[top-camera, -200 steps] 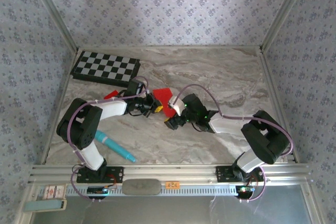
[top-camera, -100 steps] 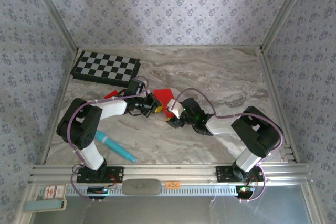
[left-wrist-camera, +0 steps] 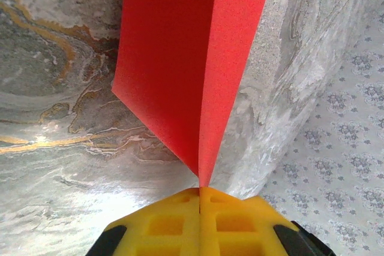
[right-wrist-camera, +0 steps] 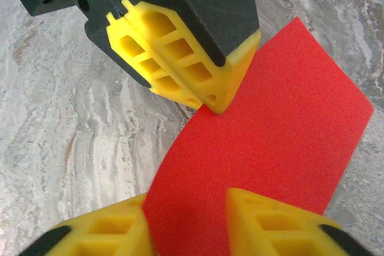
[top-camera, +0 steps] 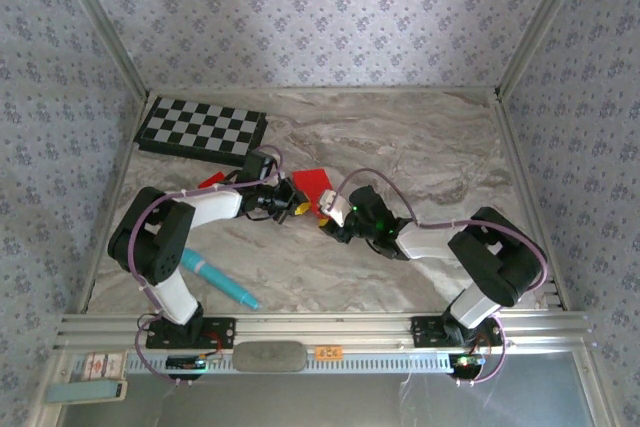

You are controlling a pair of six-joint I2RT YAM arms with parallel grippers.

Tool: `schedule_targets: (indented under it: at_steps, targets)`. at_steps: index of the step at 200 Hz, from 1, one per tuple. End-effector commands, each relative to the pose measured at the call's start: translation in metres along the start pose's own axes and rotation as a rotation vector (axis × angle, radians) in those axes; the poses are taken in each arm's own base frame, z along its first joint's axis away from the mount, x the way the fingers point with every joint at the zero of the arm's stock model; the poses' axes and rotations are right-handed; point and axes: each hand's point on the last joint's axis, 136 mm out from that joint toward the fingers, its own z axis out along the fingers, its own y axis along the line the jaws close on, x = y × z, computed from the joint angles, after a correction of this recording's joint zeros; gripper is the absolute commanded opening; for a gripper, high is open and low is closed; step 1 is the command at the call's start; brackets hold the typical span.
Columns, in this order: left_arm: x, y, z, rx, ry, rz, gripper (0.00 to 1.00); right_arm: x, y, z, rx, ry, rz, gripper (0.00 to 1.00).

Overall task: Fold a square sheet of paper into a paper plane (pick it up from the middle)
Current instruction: Third fold the triangle at the center of the table.

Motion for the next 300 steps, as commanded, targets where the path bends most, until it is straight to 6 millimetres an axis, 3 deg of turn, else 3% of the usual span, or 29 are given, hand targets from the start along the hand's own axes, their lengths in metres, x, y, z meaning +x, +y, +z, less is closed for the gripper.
schedule_targets:
  at_steps: [1, 28, 55, 71, 86, 115, 175, 212, 300]
  targets:
    - [0.0, -0.003, -0.003, -0.006, 0.006, -0.005, 0.0, -0.006, 0.005, -0.002, -0.044, -0.013, 0.009, 0.24]
    - [-0.008, 0.006, -0.012, -0.05, -0.039, -0.001, 0.14, -0.004, 0.013, -0.002, -0.093, 0.006, 0.027, 0.09]
    - [-0.033, 0.019, -0.05, -0.187, -0.199, 0.05, 0.34, -0.002, 0.026, -0.001, -0.176, 0.024, 0.089, 0.04]
    - [-0.04, 0.009, -0.066, -0.188, -0.259, 0.093, 0.38, -0.002, 0.033, 0.0, -0.225, 0.036, 0.148, 0.04]
    - [-0.042, -0.003, -0.069, -0.152, -0.271, 0.132, 0.39, -0.001, 0.04, 0.002, -0.268, 0.048, 0.211, 0.03]
    - [-0.038, -0.016, -0.05, -0.099, -0.209, 0.165, 0.37, -0.001, 0.053, 0.005, -0.356, 0.067, 0.318, 0.04]
    - [-0.044, 0.007, -0.002, -0.24, -0.093, 0.2, 0.22, 0.005, 0.068, 0.01, -0.461, 0.147, 0.406, 0.03]
    - [-0.047, 0.024, 0.016, -0.34, -0.058, 0.218, 0.16, 0.006, 0.061, 0.012, -0.45, 0.172, 0.459, 0.03]
    - [-0.047, 0.056, 0.028, -0.506, -0.002, 0.237, 0.1, 0.022, 0.019, 0.023, -0.245, 0.246, 0.617, 0.03]
